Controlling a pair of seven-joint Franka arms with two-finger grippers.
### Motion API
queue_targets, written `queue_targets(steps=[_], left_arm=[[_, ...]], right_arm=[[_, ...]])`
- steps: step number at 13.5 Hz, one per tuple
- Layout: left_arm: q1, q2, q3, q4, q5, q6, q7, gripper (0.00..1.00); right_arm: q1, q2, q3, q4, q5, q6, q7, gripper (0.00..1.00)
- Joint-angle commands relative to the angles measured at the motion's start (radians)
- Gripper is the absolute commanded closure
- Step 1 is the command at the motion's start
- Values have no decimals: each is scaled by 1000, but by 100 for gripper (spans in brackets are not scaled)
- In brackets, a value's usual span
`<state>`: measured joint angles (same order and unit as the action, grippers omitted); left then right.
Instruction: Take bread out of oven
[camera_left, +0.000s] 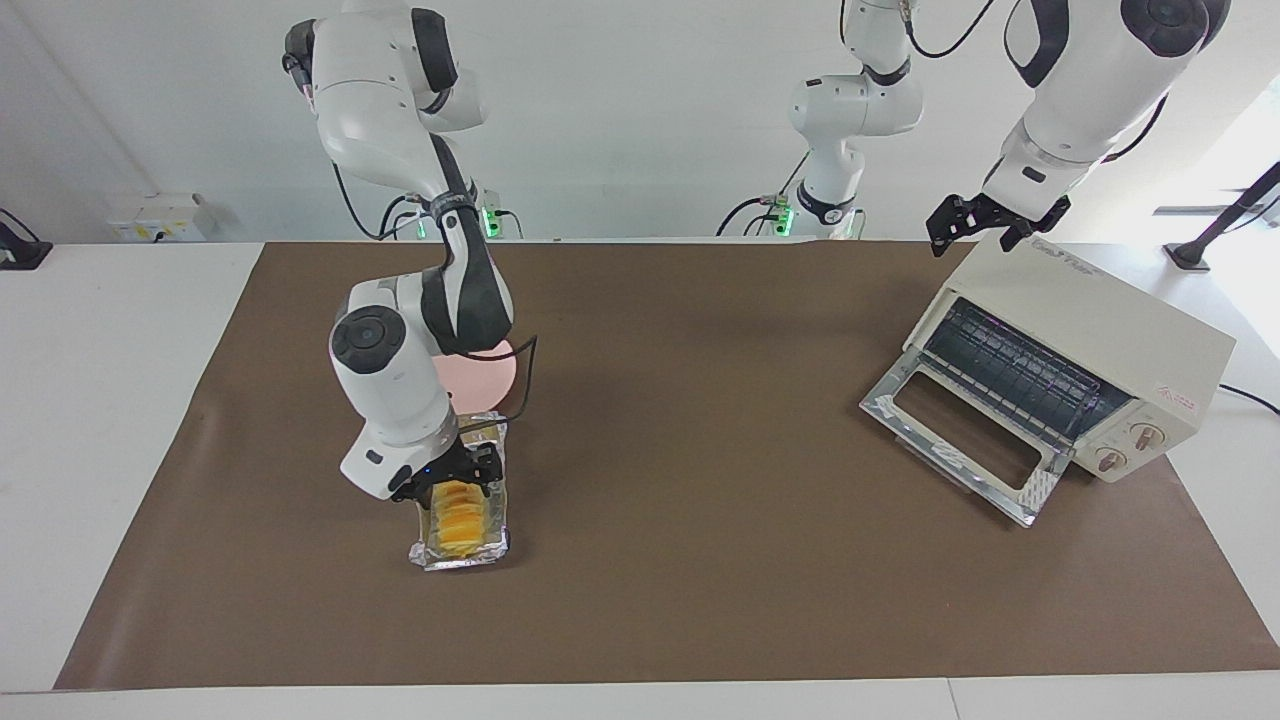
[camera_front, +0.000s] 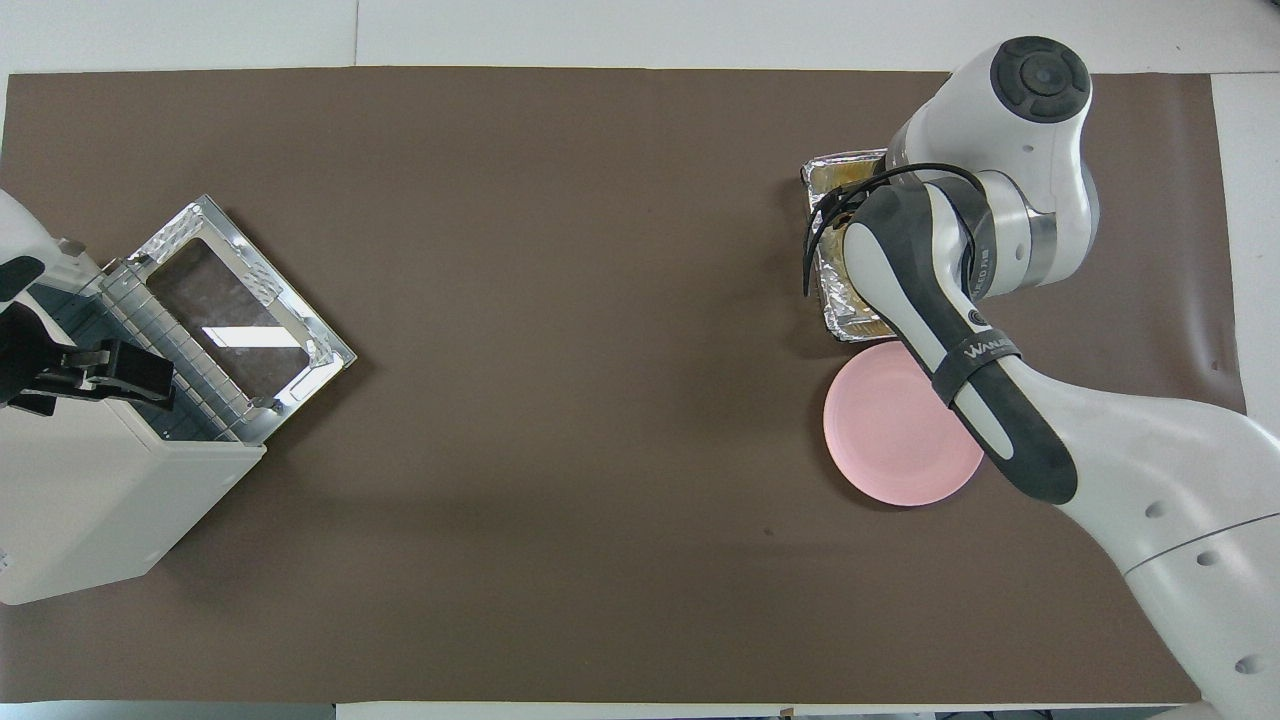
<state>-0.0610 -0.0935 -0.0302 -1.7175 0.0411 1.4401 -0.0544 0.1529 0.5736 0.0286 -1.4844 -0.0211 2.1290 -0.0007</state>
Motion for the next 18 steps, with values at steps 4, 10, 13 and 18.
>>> queue_targets(steps=[4,10,13,18], left_arm=[[10,-17,-5,-11,-12,13,5,0],[10,-15,-5,-11,-12,13,5,0],[10,-17,-5,-11,-12,13,5,0],[10,-17,-5,-11,-12,13,5,0]], right_arm=[[-9,-27,2,-97,-39,94,10,24],[-15,-52,4,-197,-37,221,7,100],[-18,-50,4,-165,-36,175,7,100],[-35,-136,5,-68,-17,-72,4,100]])
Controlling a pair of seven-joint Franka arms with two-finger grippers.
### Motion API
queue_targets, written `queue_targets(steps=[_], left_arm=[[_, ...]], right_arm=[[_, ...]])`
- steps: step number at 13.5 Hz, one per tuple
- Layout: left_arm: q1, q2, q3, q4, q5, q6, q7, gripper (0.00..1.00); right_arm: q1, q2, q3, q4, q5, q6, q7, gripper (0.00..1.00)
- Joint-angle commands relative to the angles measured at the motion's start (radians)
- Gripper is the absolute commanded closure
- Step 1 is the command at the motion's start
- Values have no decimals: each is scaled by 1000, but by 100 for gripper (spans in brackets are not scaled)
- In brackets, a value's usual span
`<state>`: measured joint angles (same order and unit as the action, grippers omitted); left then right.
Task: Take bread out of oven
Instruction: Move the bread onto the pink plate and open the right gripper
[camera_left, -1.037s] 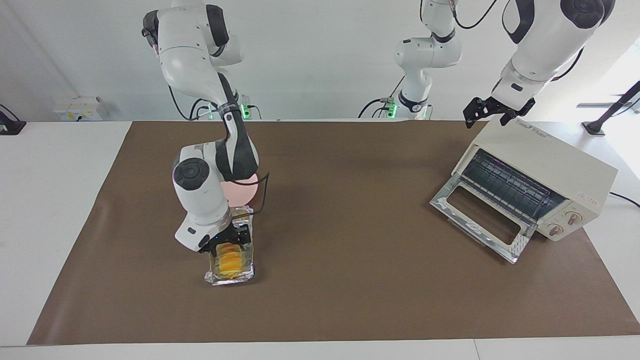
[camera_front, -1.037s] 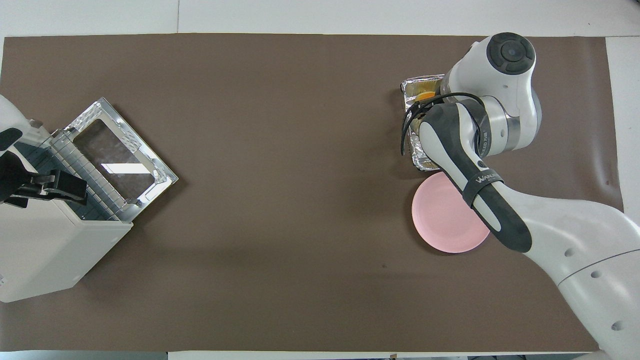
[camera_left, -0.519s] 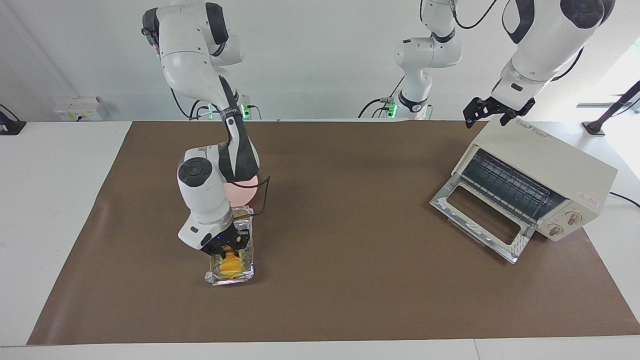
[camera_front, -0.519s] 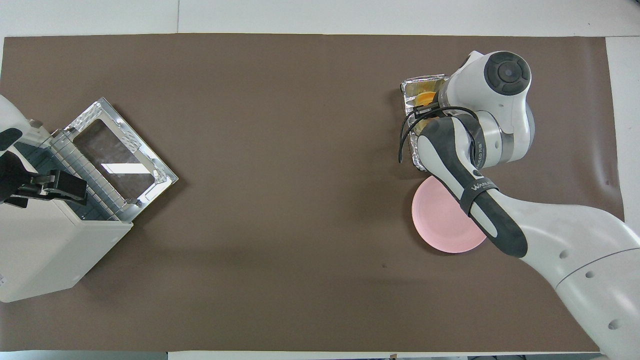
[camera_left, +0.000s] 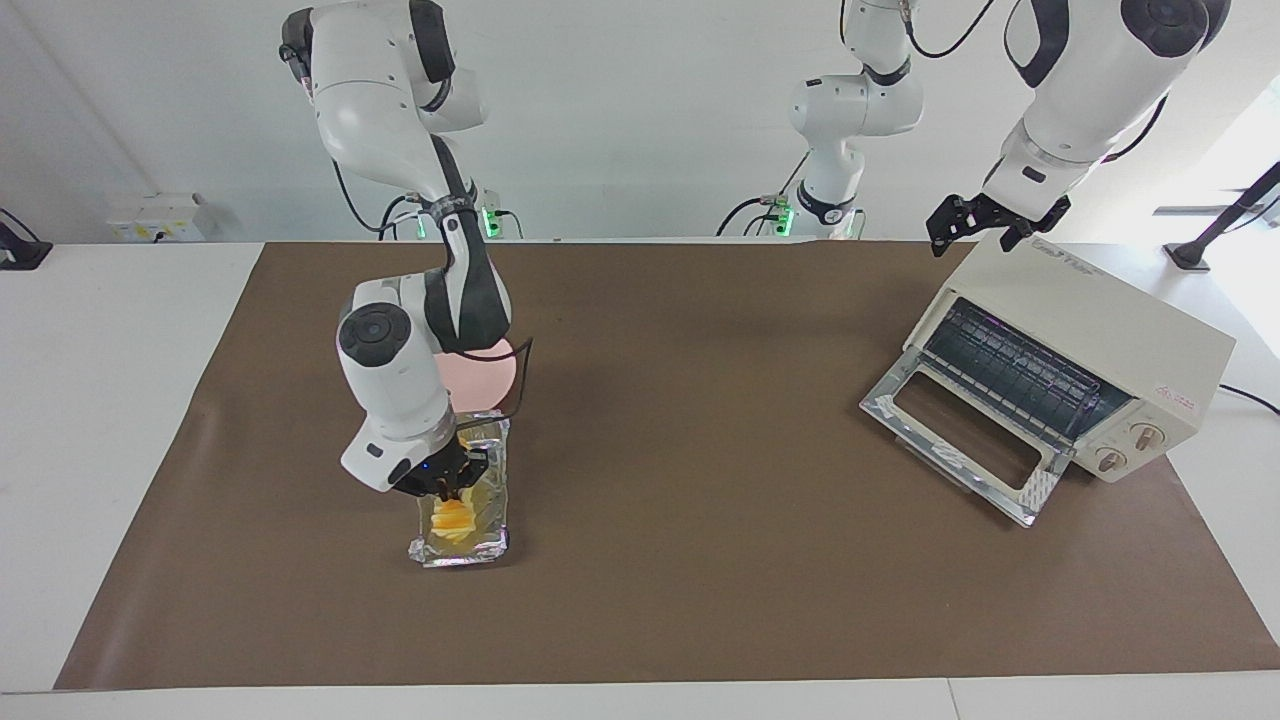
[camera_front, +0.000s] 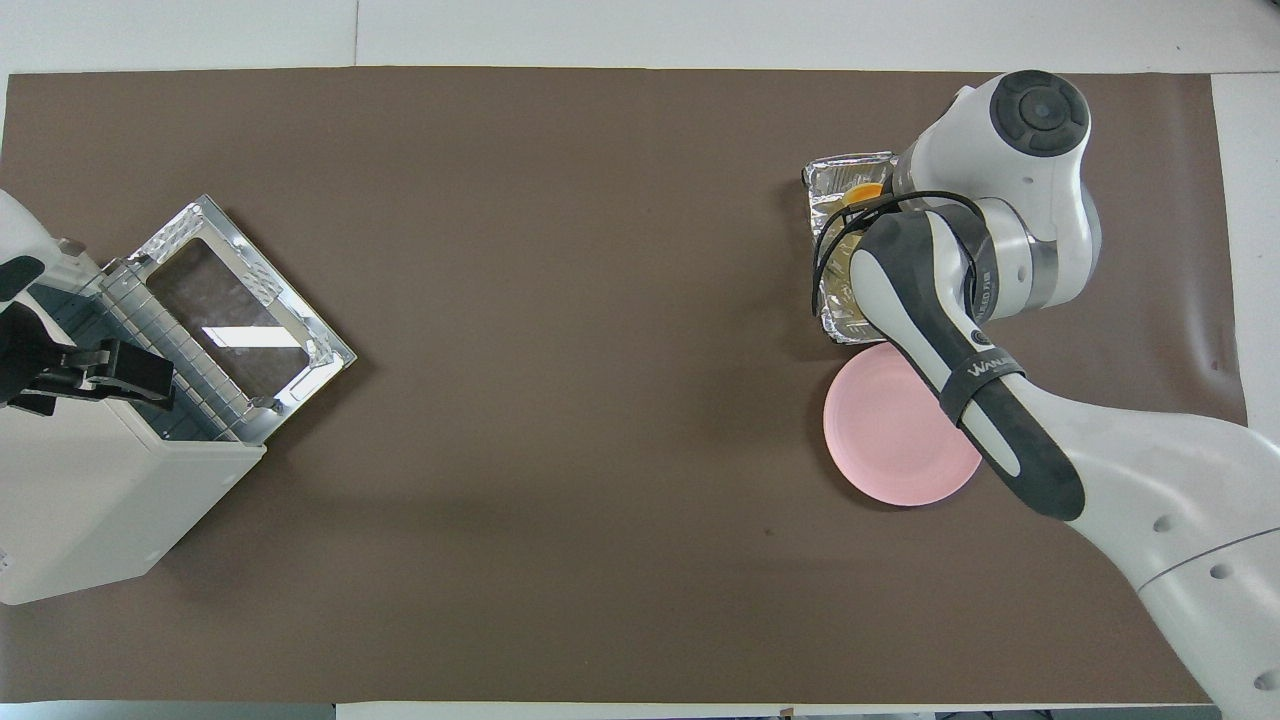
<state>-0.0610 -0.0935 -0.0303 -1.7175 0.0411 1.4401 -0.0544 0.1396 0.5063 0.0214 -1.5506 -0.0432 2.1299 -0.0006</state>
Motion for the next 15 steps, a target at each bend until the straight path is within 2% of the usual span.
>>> queue_targets(steps=[1,3,5,7,10,13,15], left_arm=[[10,-15,-5,-11,-12,13,5,0],[10,-15,-5,-11,-12,13,5,0],[10,-17,-5,-11,-12,13,5,0],[10,-17,-5,-11,-12,13,5,0],[10,-15,-5,-11,-12,13,5,0],[10,-15,-5,-11,-12,13,5,0],[10,-15,-5,-11,-12,13,5,0]], right_arm=[[-26,-109,12,-11,5,-109,-1,100],[-26,-207,14,-73,9,-175,10,100],[-18,-338,12,-239,57,-148,24,100],[-17,-460,12,-436,57,-38,25,100],[-15,-624,12,-769,59,210,25,100],[-15,-673,12,-960,60,413,21,100],[-17,-654,12,-996,59,501,16,100]])
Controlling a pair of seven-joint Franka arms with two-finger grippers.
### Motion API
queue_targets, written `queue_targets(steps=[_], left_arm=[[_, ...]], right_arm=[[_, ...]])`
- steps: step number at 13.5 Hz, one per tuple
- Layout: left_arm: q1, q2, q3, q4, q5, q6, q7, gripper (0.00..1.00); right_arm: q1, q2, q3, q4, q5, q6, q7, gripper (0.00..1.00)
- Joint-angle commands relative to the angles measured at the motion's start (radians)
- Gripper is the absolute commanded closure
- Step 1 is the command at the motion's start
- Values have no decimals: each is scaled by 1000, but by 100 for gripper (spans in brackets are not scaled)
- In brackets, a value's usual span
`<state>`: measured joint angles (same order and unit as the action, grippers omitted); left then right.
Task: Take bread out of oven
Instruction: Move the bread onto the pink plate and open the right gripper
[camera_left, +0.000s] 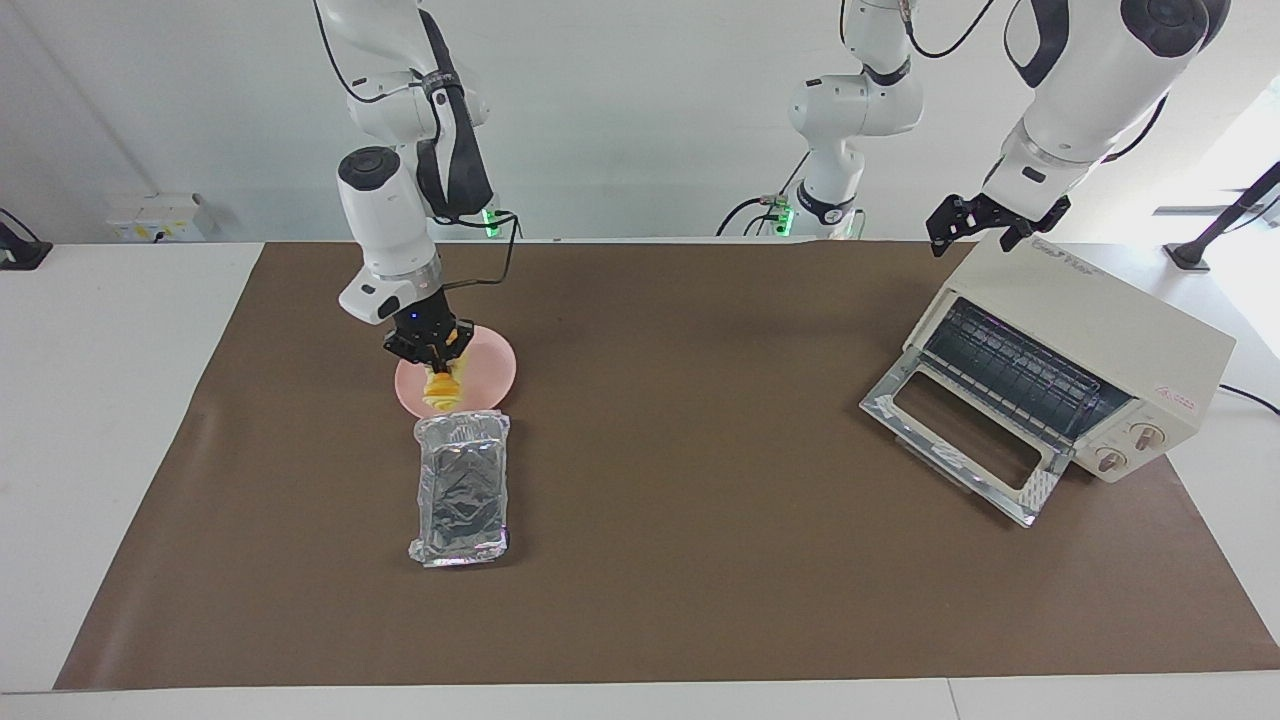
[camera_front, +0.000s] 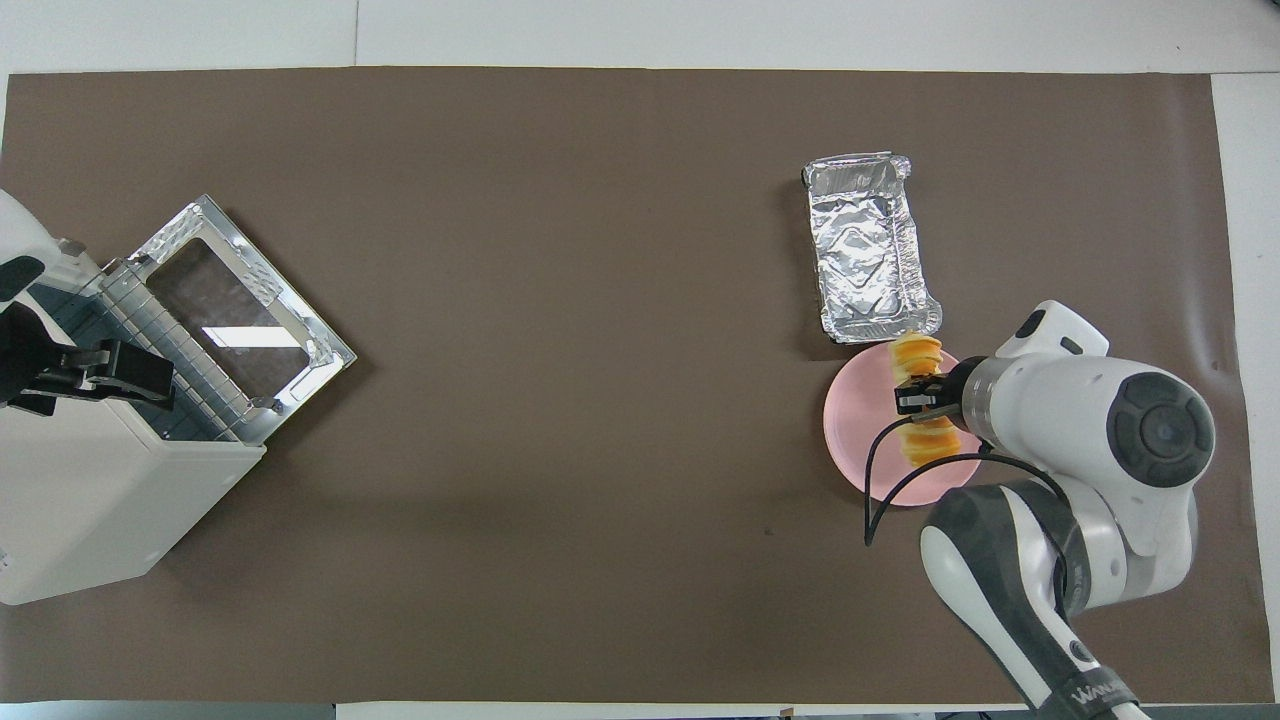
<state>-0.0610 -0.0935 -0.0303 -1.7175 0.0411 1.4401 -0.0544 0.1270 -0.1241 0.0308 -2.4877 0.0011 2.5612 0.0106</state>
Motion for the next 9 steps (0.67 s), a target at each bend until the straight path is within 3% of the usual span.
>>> queue_targets(steps=[1,9], left_arm=[[10,-17,-5,-11,-12,13,5,0],[12,-15,-5,-11,-12,13,5,0]], right_arm=[[-3,-19,3,-60,16,73,5,100],[3,-18,5,-88,16,74,26,100]])
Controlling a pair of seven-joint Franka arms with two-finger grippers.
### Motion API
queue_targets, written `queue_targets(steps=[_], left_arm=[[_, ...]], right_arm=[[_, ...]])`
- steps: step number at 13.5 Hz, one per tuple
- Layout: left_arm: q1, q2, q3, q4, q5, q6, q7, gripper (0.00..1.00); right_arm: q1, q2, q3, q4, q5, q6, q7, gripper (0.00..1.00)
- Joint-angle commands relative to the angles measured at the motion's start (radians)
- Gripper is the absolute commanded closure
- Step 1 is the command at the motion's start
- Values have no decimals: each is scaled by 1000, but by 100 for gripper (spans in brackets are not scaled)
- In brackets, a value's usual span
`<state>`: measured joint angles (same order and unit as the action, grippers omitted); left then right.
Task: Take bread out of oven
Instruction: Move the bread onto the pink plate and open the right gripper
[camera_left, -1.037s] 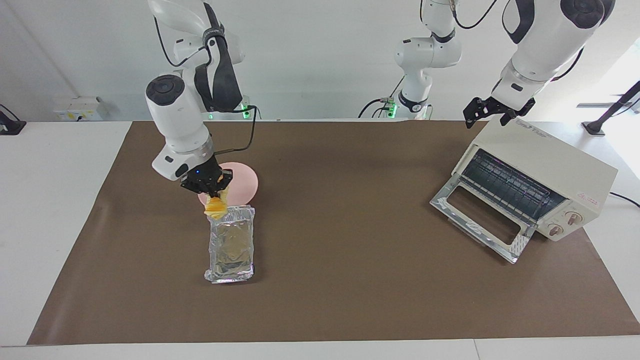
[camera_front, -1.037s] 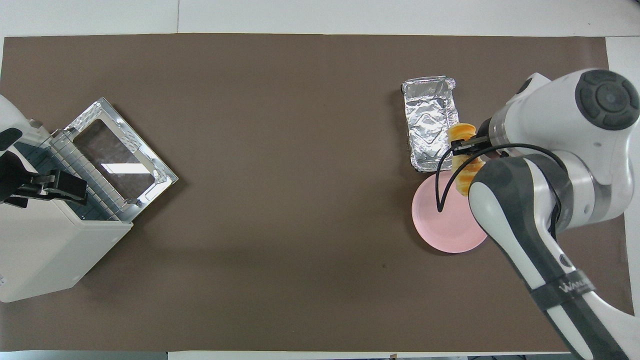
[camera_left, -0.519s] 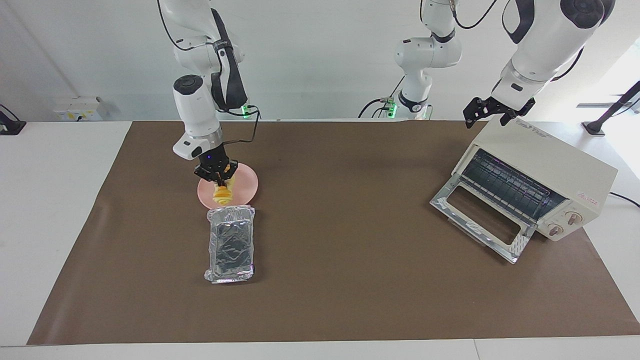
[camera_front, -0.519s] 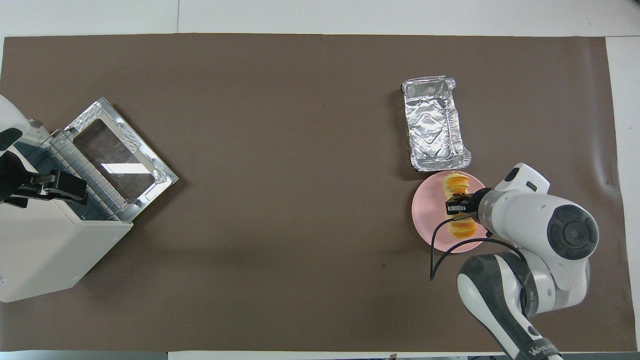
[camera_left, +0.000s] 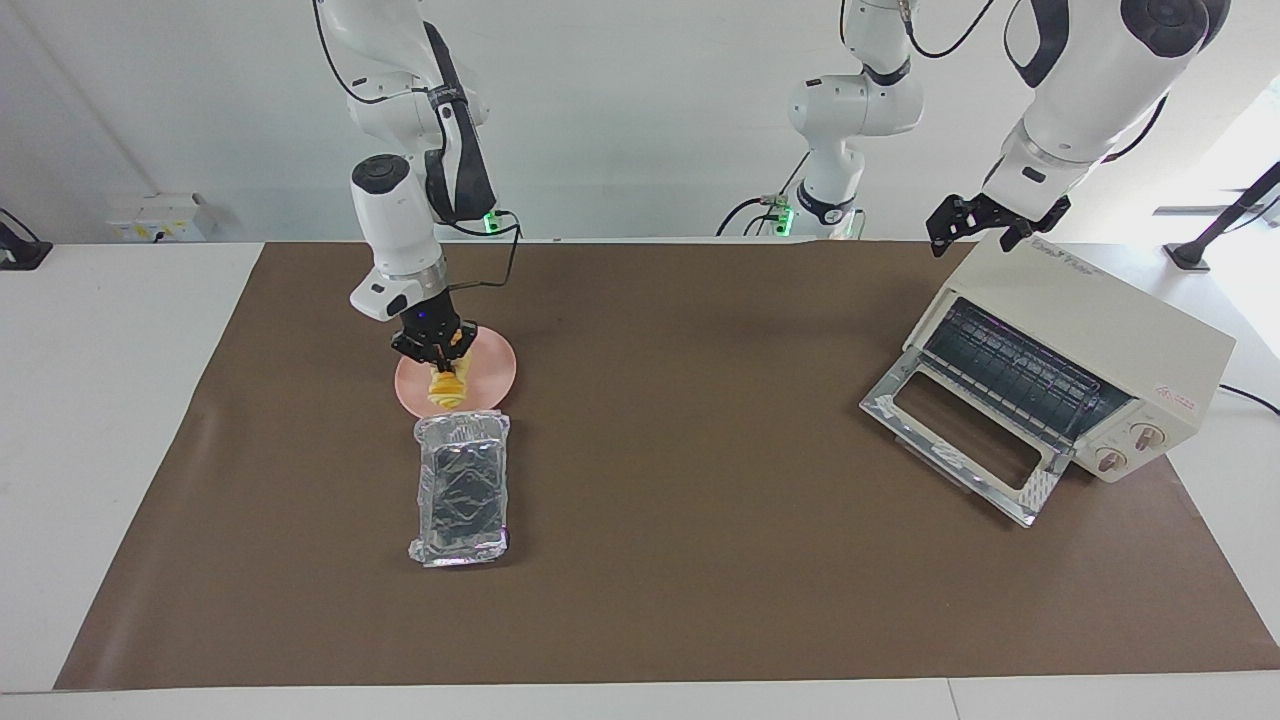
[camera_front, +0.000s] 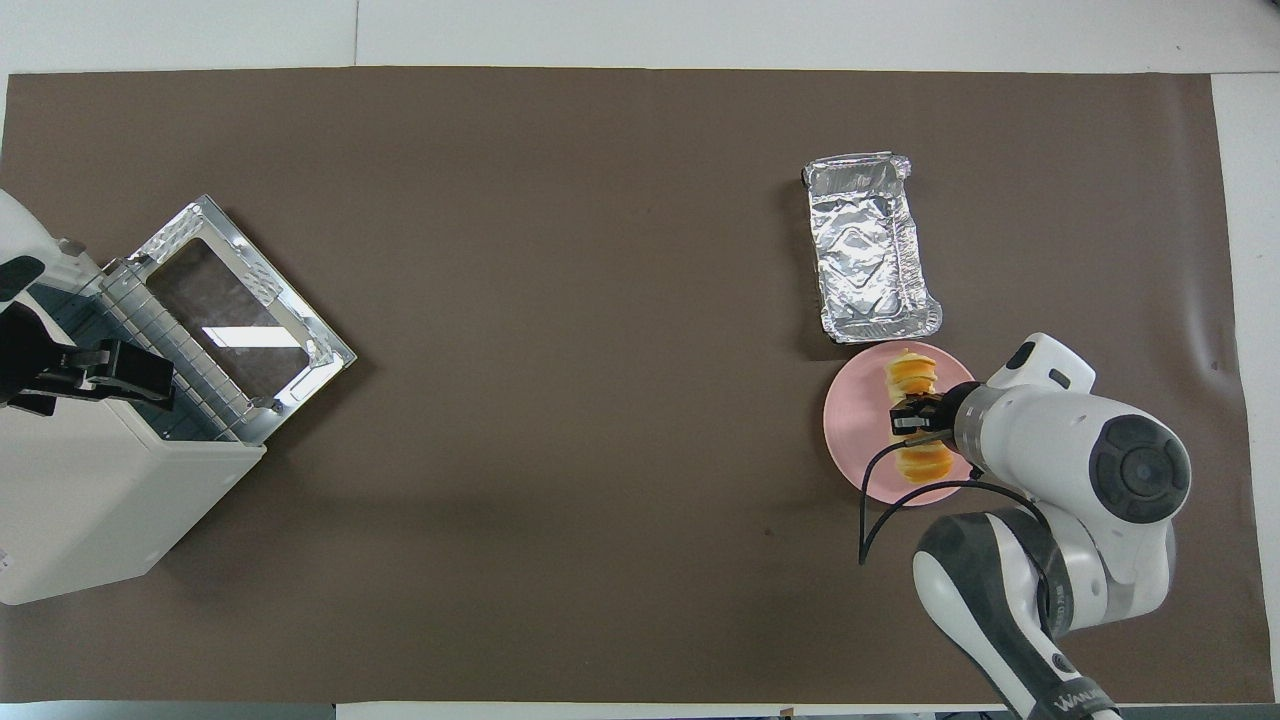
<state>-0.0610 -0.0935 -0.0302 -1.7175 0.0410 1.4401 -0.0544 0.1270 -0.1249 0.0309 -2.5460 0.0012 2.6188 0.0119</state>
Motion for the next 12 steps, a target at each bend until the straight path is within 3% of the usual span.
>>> queue_targets(steps=[1,4,5,6,7,12], left_arm=[[10,-15,-5,-11,-12,13,5,0],[12,-15,-5,-11,-12,13,5,0],[10,-17,-5,-11,-12,13,5,0],[12,-15,-5,-11,-12,13,5,0],[10,-15,-5,-11,-12,13,5,0],[12,-17,-5,-11,-12,13,5,0]], right_arm=[[2,-22,4,-40,16,21,28,100],[3,-21,4,-40,16,24,26,100],[9,-22,4,-40,16,18,28,88],[10,-22,4,-40,16,17,23,53],[10,-22,4,-40,16,17,23,1],[10,-18,4,-25,16,12,22,0]])
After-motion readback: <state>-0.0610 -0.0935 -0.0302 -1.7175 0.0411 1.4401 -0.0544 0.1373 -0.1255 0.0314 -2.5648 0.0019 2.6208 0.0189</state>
